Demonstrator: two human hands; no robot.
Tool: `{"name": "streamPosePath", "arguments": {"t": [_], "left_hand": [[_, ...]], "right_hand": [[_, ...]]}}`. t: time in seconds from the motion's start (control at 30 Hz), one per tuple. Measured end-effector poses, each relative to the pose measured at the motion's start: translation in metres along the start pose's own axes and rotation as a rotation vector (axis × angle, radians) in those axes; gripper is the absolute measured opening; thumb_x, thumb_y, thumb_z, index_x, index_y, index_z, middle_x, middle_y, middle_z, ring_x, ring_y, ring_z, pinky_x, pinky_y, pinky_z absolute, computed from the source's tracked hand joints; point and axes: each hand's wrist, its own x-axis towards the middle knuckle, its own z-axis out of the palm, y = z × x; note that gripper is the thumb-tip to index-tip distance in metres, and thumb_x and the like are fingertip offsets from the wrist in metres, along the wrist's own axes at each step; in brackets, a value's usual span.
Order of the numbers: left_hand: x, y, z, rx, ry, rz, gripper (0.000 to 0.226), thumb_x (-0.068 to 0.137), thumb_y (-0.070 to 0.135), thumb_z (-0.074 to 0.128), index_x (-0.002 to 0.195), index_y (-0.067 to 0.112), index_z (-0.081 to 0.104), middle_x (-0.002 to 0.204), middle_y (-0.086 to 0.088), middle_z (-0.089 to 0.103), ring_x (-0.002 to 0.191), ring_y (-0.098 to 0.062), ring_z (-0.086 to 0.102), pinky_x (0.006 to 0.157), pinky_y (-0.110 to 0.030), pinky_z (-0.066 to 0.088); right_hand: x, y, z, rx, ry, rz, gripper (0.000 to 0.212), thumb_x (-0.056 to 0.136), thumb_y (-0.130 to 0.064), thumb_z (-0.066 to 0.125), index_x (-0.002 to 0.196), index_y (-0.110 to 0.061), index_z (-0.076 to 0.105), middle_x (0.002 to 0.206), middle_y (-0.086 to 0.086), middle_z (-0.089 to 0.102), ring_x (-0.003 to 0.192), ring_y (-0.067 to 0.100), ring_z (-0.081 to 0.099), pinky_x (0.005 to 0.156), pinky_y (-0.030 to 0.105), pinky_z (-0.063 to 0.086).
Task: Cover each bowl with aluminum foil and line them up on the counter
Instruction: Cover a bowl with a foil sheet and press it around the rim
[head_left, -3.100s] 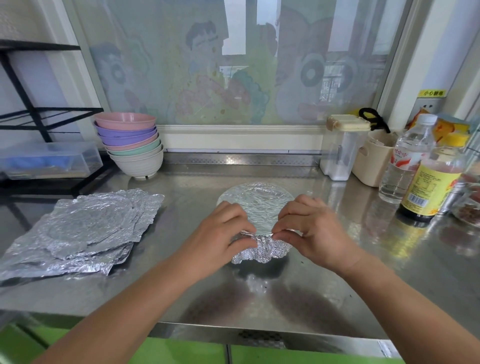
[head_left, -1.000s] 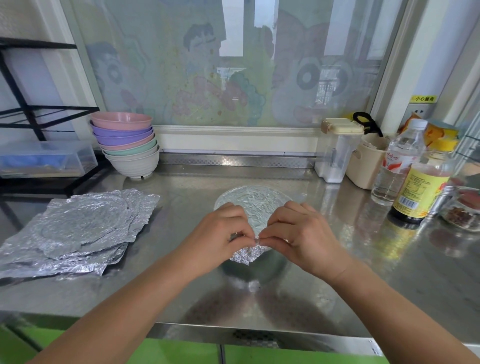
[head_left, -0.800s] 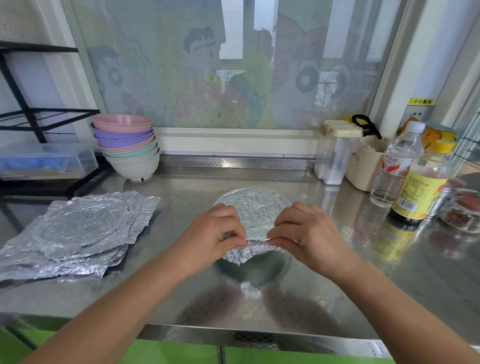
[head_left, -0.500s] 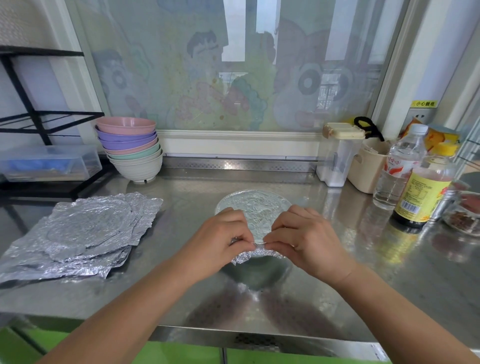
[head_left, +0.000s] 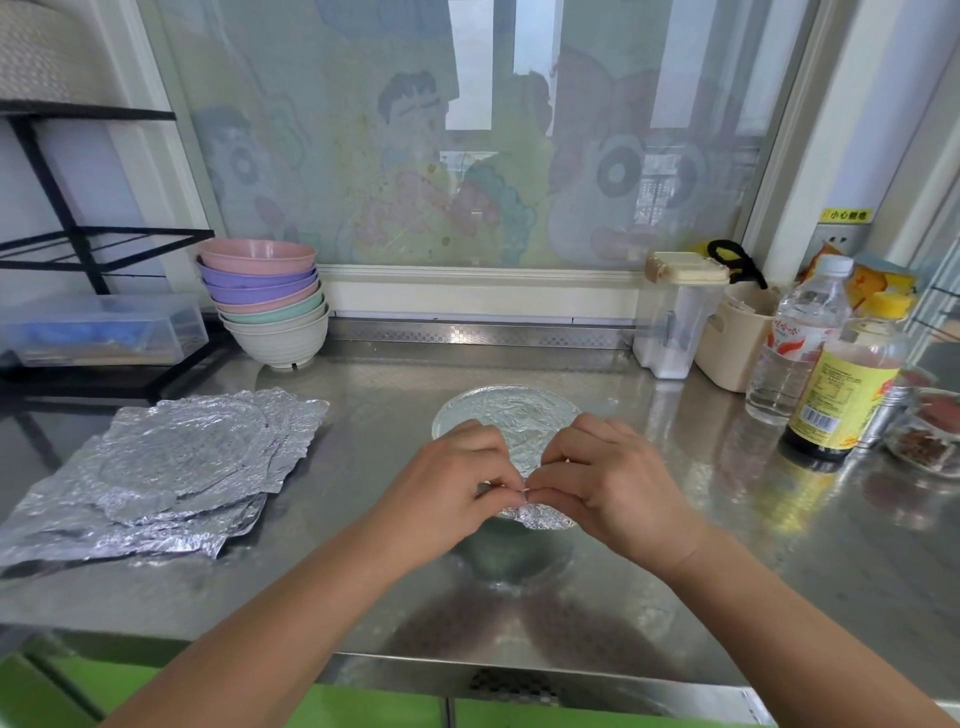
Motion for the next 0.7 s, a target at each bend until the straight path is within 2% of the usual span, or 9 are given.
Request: {"name": "streamPosePath", "arguments": {"t": [0.2,0.33,0.43,0.53,0.7], "left_hand": [[-0.004,-0.007,-0.008,-0.02,-0.011,-0.011,0.007,0.081,0.023,0.073,0.078,0.018,0.07,0.081,0.012,0.056,0.081,-0.007,0.052,0.073,-0.021,0.043],[-0.005,-0.008,-0.008,-0.041,0.02,-0.038,0.01,0.078,0.027,0.075,0.078,0.017,0.072,0.081,0.013,0.056,0.08,-0.007,0.054,0.073,-0.02,0.044],[-0.002,-0.006,-0.003,-0.002,0.0,-0.045,0.018,0.075,0.035,0.075,0.08,0.019,0.072,0.082,0.012,0.056,0.081,-0.008,0.052,0.074,-0.025,0.045],[0.002,-0.002,0.003,0.026,-0.001,-0.026,0.016,0.077,0.035,0.074,0.077,0.02,0.07,0.08,0.012,0.055,0.08,-0.008,0.05,0.071,-0.029,0.046],[0.001,-0.004,0.001,0.016,-0.011,-0.018,0.016,0.08,0.031,0.072,0.075,0.016,0.07,0.078,0.012,0.055,0.079,-0.003,0.048,0.07,-0.023,0.044]], "right_hand": [[-0.008,0.015,-0.01,0.044,-0.031,0.055,0.019,0.085,-0.044,0.067,0.085,-0.028,0.078,0.083,-0.01,0.065,0.077,0.016,0.057,0.062,0.032,0.047],[-0.006,0.012,-0.005,0.0,-0.032,0.043,0.02,0.088,-0.039,0.063,0.08,-0.027,0.076,0.081,-0.009,0.065,0.077,0.016,0.055,0.061,0.031,0.047],[-0.003,0.009,-0.003,-0.015,-0.033,0.023,0.019,0.089,-0.036,0.062,0.08,-0.026,0.075,0.081,-0.009,0.064,0.076,0.017,0.055,0.059,0.033,0.045],[-0.001,0.004,-0.003,-0.037,-0.027,0.001,0.019,0.089,-0.035,0.061,0.08,-0.025,0.074,0.08,-0.008,0.063,0.074,0.019,0.056,0.058,0.033,0.044],[-0.002,0.006,-0.005,0.004,-0.043,0.013,0.023,0.088,-0.043,0.062,0.082,-0.025,0.076,0.083,-0.007,0.065,0.075,0.02,0.059,0.061,0.033,0.047]]}}
